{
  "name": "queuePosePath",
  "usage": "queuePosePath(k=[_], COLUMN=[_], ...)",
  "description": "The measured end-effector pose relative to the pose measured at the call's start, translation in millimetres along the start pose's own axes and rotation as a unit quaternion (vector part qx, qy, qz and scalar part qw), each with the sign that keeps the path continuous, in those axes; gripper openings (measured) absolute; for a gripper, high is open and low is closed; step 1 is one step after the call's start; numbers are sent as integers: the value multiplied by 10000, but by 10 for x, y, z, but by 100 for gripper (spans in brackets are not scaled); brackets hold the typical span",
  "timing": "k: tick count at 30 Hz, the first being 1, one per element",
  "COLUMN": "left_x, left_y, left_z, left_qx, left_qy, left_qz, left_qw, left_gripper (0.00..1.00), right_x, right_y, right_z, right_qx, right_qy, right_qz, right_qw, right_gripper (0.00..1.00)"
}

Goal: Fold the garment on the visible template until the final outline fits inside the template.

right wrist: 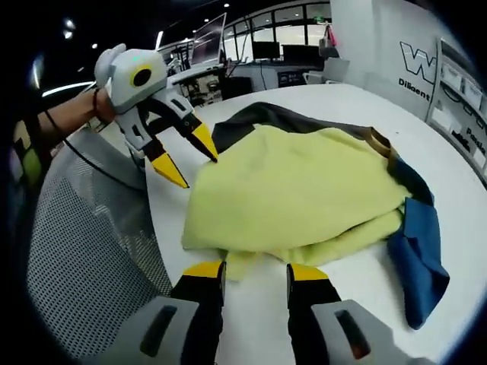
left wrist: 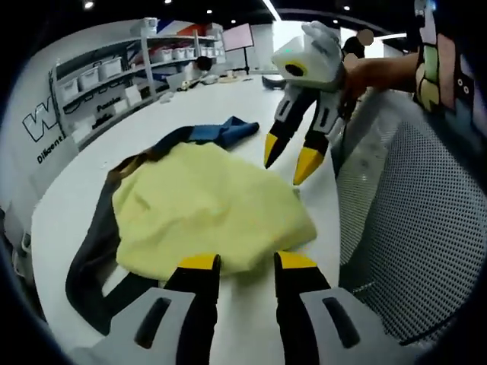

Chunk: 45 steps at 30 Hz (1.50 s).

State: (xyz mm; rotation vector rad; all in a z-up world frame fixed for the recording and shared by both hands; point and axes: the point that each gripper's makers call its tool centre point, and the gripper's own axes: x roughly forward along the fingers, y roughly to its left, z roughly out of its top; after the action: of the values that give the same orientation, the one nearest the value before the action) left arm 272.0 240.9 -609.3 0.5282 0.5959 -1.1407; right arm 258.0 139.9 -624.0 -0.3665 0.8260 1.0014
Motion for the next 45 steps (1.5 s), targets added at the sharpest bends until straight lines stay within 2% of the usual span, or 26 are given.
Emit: queuePosePath(k=[5, 9, 14, 25, 27, 29, 32, 35, 39, 45], left_x=[40, 55, 20, -192, -236, -289, -330, -352, -391, -434], left_y=[21, 21, 55, 162, 181, 230, 245, 246, 248, 228], left_z=[3, 11, 41, 158, 160, 219, 220, 187, 173, 118], left_qx=[-77, -57, -161, -724, -1171, -1373, -1337, -1181, -1256, -1184], left_qy=[-65, -54, -110, -429, -481, -708, -653, -473, -401, -100], left_qz=[73, 84, 171, 641, 696, 786, 833, 895, 943, 981], left_qw=[9999, 9999, 9997, 9944, 9895, 9849, 9854, 9878, 9868, 9881], left_gripper=[9, 1, 0, 0, 0, 0, 0, 0, 0, 0], right_x=[127, 165, 143, -118, -162, -189, -255, -320, -433, -543], right_y=[43, 28, -6, -121, -130, -138, -166, -198, -258, -308], right_z=[-10, -41, -48, -11, -22, -30, -76, -124, -244, -391], right_qx=[-45, -224, -183, 255, 303, 300, 395, 507, 765, 944], right_qy=[147, 358, 376, 259, 275, 277, 347, 412, 566, 786], right_qz=[-3, -59, -109, -260, -274, -293, -335, -394, -483, -554], right_qw=[9999, 9991, 9991, 9990, 9988, 9987, 9981, 9971, 9943, 9909], right_gripper=[20, 9, 0, 0, 0, 0, 0, 0, 0, 0])
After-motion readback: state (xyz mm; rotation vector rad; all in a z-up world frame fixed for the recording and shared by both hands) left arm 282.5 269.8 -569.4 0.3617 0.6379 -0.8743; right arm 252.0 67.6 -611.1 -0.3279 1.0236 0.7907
